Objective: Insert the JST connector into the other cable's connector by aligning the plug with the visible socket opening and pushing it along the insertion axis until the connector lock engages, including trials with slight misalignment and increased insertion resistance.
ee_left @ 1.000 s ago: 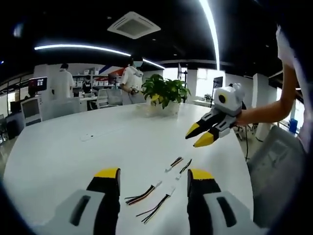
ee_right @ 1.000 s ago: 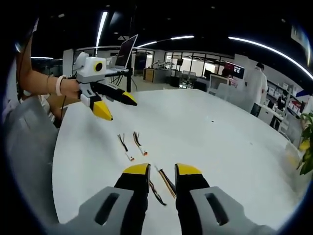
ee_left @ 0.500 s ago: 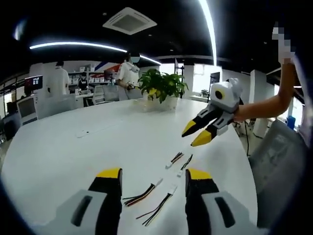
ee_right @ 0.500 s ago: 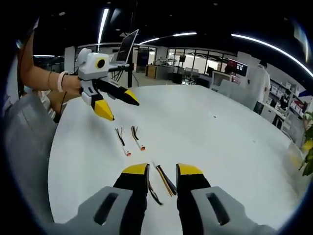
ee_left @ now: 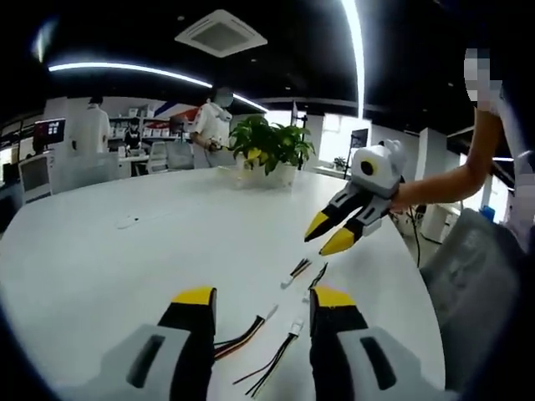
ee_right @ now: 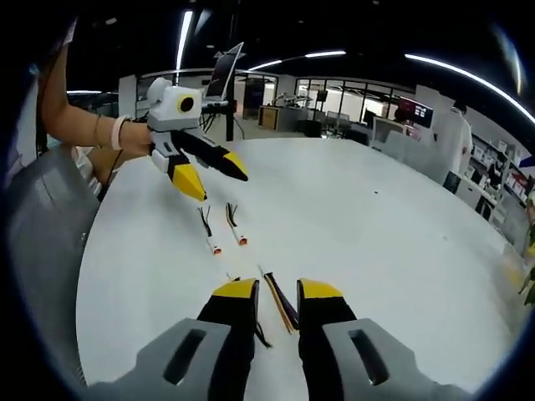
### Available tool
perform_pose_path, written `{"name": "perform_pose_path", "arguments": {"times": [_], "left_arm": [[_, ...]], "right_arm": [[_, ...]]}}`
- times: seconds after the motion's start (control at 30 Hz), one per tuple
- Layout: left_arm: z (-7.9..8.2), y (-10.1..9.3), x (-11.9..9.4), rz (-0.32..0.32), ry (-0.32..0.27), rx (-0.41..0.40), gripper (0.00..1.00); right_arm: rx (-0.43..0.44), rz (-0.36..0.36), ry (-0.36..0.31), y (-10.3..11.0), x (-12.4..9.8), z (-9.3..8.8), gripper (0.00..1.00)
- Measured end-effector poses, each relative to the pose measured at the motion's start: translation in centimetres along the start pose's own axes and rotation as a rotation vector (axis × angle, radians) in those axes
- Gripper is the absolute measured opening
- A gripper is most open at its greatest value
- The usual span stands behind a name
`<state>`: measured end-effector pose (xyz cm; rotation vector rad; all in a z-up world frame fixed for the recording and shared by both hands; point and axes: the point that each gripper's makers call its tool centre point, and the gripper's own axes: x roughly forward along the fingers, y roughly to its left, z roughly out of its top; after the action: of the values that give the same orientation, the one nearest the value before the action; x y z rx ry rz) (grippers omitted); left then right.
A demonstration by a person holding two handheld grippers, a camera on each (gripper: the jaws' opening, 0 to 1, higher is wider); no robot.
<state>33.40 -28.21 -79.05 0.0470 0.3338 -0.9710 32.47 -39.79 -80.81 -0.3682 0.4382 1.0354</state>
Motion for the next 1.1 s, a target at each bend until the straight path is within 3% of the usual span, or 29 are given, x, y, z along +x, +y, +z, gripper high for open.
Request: {"name": "perform_pose_path", "arguments": {"times": [0.3, 0.37, 0.7, 0.8, 1.1], "left_arm": [[-0.9, 0.3, 0.3, -0.031, 0.009, -0.009, 0.35], [-1.2, 0.6, 0.4, -0.02, 0.015, 0.037, 0.34], [-2.4, 0.2, 1.7, -0.055, 0.025, 0.007, 0.27], [-3.0, 0.5, 1.9, -0.044, 0.037, -0.05, 0.29], [-3.5, 0.5, 1.8, -0.056, 0.017, -0.032, 0.25]], "right_arm": [[-0.027, 0.047, -0.007, 0.1, 1.1, -0.5, 0.13], [-0.05, 0.051, 0.007, 0.2, 1.4, -0.8, 0.13], [-0.059, 0.1, -0.011, 0.4, 2.4, -1.1, 0.13], [-0.068, 0.115, 0.008, 0.6, 2.8, -1.8, 0.13], [-0.064, 0.144, -0.028, 0.5, 3.7, -1.6, 0.12]]}}
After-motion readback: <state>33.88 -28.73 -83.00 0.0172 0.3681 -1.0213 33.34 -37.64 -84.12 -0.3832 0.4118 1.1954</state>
